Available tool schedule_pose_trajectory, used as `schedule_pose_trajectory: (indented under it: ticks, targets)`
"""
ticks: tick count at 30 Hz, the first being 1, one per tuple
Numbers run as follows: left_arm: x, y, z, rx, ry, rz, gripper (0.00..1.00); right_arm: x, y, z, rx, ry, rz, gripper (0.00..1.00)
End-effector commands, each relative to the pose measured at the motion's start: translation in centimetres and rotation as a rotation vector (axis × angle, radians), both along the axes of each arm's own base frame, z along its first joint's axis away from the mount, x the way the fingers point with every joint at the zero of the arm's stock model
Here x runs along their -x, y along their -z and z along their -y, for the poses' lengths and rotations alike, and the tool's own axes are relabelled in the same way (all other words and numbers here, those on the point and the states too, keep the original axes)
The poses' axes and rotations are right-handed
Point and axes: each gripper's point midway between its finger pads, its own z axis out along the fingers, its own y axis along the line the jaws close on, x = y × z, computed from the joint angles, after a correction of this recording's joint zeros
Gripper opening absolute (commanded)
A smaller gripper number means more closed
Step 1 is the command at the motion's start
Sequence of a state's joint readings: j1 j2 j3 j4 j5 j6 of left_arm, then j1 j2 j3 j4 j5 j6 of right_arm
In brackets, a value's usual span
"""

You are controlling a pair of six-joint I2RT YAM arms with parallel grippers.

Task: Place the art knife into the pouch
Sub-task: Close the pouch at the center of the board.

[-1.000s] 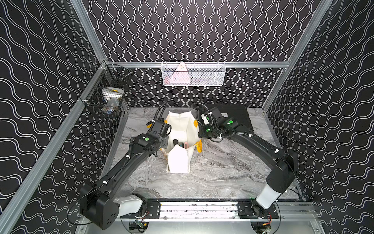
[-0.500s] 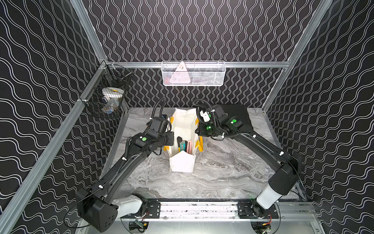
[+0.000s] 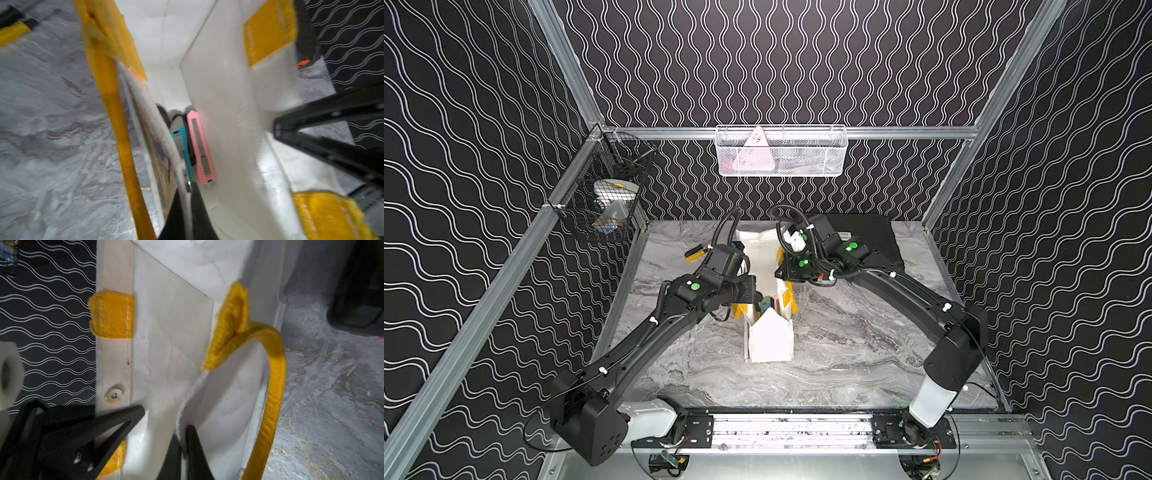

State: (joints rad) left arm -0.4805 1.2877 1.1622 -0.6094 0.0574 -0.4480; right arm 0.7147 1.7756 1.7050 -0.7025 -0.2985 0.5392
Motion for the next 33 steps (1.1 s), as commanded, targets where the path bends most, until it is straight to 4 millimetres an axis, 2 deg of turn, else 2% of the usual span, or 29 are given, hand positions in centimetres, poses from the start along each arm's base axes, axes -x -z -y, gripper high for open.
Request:
schedule_pose_trajectory:
  ticks: [1, 4, 9, 10, 14, 16, 18, 20, 23, 25, 27, 31, 33]
  targets:
    - [-0.6, -2.2, 3.4, 0.180, 0.080, 0.048, 0.00, -0.5, -1.7, -2.0, -0.109, -0.032, 0.032, 0.00]
    - [0.0, -2.8, 4.9, 0.246, 0.144, 0.049, 0.00, -0.6, -2.1, -2.3, -0.125, -0.036, 0.038, 0.00]
    - [-0.2, -2.9, 3.5, 0.156, 0.118, 0.062, 0.00, -0.6, -1.8, -1.9, -0.099, -0.026, 0.040, 0.00]
    - [-0.2, -3.0, 3.3, 0.142, 0.119, 0.066, 0.04, -0.5, -1.7, -1.7, -0.092, -0.025, 0.039, 0.00]
    - [0.1, -3.8, 3.0, 0.137, 0.113, 0.085, 0.41, -0.5, -1.3, -1.4, -0.068, -0.023, 0.042, 0.00]
    - [0.1, -4.4, 2.2, 0.118, 0.089, 0.104, 0.54, -0.5, -1.1, -1.3, -0.061, -0.023, 0.041, 0.00]
    - [0.1, -4.9, 1.6, 0.099, 0.071, 0.127, 0.63, -0.5, -0.8, -1.1, -0.047, -0.021, 0.040, 0.00]
    - [0.0, -5.3, 0.9, 0.064, 0.052, 0.137, 0.65, -0.5, -0.4, -1.0, -0.036, -0.021, 0.038, 0.00]
    - [0.1, -6.4, -1.0, -0.003, -0.004, 0.171, 0.66, -0.5, -0.3, -0.8, -0.030, -0.017, 0.040, 0.00]
    - [0.2, -7.5, -2.0, -0.018, -0.036, 0.204, 0.71, -0.5, -0.4, -0.7, -0.029, -0.018, 0.043, 0.00]
    - [0.3, -8.2, -3.2, -0.038, -0.070, 0.229, 0.72, -0.5, -0.4, -0.6, -0.028, -0.018, 0.046, 0.00]
    - [0.5, -8.6, -8.0, -0.135, -0.237, 0.233, 0.73, -0.5, -0.3, -0.4, -0.025, -0.019, 0.043, 0.00]
    - [0.6, -7.9, -10.5, -0.123, -0.319, 0.210, 0.74, -0.5, -0.6, -0.4, -0.029, -0.019, 0.048, 0.00]
